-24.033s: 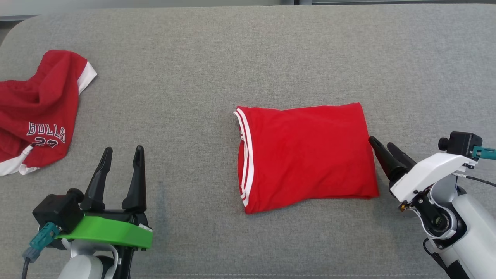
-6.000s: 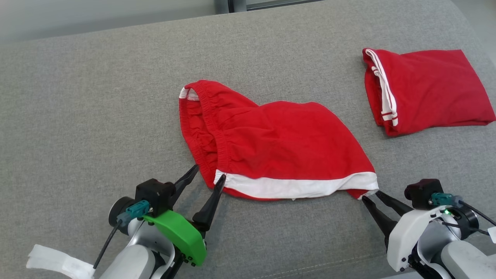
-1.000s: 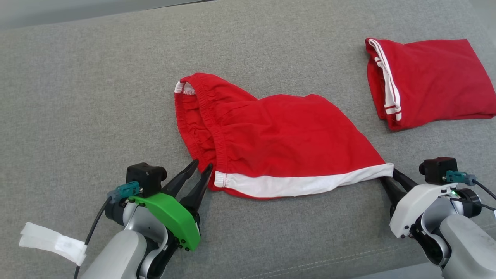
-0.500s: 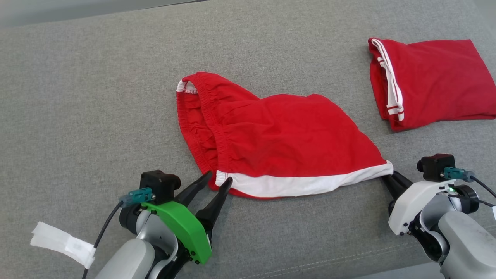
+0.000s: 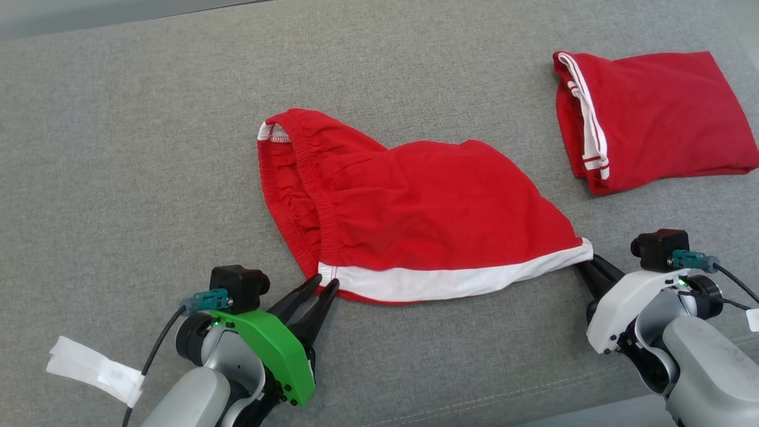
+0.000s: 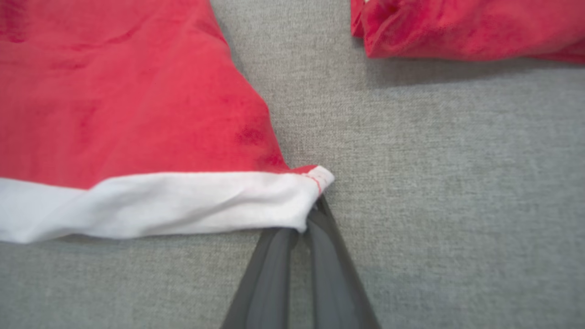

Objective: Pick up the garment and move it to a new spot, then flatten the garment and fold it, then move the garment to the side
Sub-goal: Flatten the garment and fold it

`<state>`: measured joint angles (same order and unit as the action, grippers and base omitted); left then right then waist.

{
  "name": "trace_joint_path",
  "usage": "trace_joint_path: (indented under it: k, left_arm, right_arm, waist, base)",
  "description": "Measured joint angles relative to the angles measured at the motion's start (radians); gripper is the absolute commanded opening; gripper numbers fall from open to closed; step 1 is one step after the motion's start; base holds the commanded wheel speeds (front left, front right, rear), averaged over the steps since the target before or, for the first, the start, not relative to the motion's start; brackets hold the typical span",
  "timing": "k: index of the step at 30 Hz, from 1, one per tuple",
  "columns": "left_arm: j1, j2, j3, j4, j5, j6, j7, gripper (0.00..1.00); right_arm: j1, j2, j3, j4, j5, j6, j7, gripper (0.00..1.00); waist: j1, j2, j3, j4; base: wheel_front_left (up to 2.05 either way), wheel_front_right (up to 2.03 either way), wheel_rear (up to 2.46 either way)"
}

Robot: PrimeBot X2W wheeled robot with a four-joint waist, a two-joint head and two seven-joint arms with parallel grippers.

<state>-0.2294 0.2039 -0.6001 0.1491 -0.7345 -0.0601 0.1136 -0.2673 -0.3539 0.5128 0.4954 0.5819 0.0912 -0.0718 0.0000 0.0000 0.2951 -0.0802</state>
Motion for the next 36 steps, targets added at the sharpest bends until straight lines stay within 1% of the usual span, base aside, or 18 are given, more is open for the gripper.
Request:
trace_joint_path:
  k: [3, 6, 9, 13, 16, 22, 25, 26, 29, 30, 36]
  left_arm:
    - [0.000, 0.002, 0.009, 0.007, 0.000, 0.000, -0.001, 0.41]
    - [-0.001, 0.002, 0.016, 0.006, 0.008, 0.011, -0.010, 0.43]
    - [-0.002, 0.002, 0.016, 0.006, 0.009, 0.011, -0.010, 0.43]
    - [-0.002, 0.002, 0.012, 0.012, 0.009, 0.011, -0.010, 0.42]
    - [-0.002, 0.000, 0.005, 0.023, 0.008, 0.011, -0.009, 0.38]
    - [-0.002, -0.003, -0.002, 0.040, 0.008, 0.010, -0.009, 0.38]
    - [-0.007, -0.003, -0.004, 0.045, 0.008, 0.008, -0.009, 0.33]
    - [-0.010, -0.003, -0.005, 0.046, 0.008, 0.008, -0.009, 0.28]
    - [-0.023, -0.005, -0.005, 0.047, 0.008, 0.007, -0.009, 0.05]
    - [-0.024, -0.007, -0.005, 0.048, 0.008, 0.007, -0.009, 0.00]
    - [-0.029, -0.017, -0.006, 0.048, -0.006, -0.011, -0.007, 0.00]
  right_arm:
    - [-0.006, 0.003, 0.003, 0.008, 0.000, 0.005, -0.003, 0.00]
    - [-0.009, 0.005, 0.005, 0.015, 0.000, 0.005, -0.003, 0.00]
    - [-0.011, 0.007, 0.007, 0.021, 0.000, 0.006, -0.004, 0.00]
    - [-0.011, 0.008, 0.008, 0.026, 0.000, 0.006, -0.006, 0.00]
    - [-0.012, 0.008, 0.011, 0.029, 0.000, 0.007, -0.007, 0.00]
    - [-0.017, 0.010, 0.016, 0.036, 0.000, 0.013, -0.007, 0.00]
    - [-0.021, 0.012, 0.019, 0.039, 0.000, 0.014, -0.009, 0.00]
    - [-0.023, 0.012, 0.020, 0.041, 0.000, 0.014, -0.013, 0.00]
    - [-0.028, 0.013, 0.023, 0.044, 0.000, 0.015, -0.013, 0.00]
    - [-0.029, 0.013, 0.024, 0.044, 0.000, 0.016, -0.013, 0.00]
    - [-0.040, 0.009, 0.034, 0.037, 0.000, 0.022, -0.016, 0.00]
  waist:
    - [0.0000, 0.0000, -0.001, -0.004]
    - [0.0000, 0.0000, -0.004, -0.006]
    - [0.0000, 0.0000, -0.006, -0.007]
    - [0.0000, 0.0000, -0.009, -0.007]
    - [0.0000, 0.0000, -0.010, -0.007]
    - [0.0000, 0.0000, -0.009, -0.011]
    - [0.0000, 0.0000, -0.008, -0.014]
    - [0.0000, 0.0000, -0.008, -0.015]
    - [0.0000, 0.0000, -0.006, -0.019]
    - [0.0000, 0.0000, -0.006, -0.020]
    - [0.0000, 0.0000, -0.005, -0.023]
  base:
    - [0.00, 0.00, 0.00]
    - [0.00, 0.00, 0.00]
    - [0.00, 0.00, 0.00]
    - [0.00, 0.00, 0.00]
    - [0.00, 0.00, 0.00]
    - [0.00, 0.00, 0.00]
    - [0.00, 0.00, 0.00]
    - [0.00, 0.00, 0.00]
    - [0.00, 0.00, 0.00]
    - [0.00, 0.00, 0.00]
    - [0.00, 0.00, 0.00]
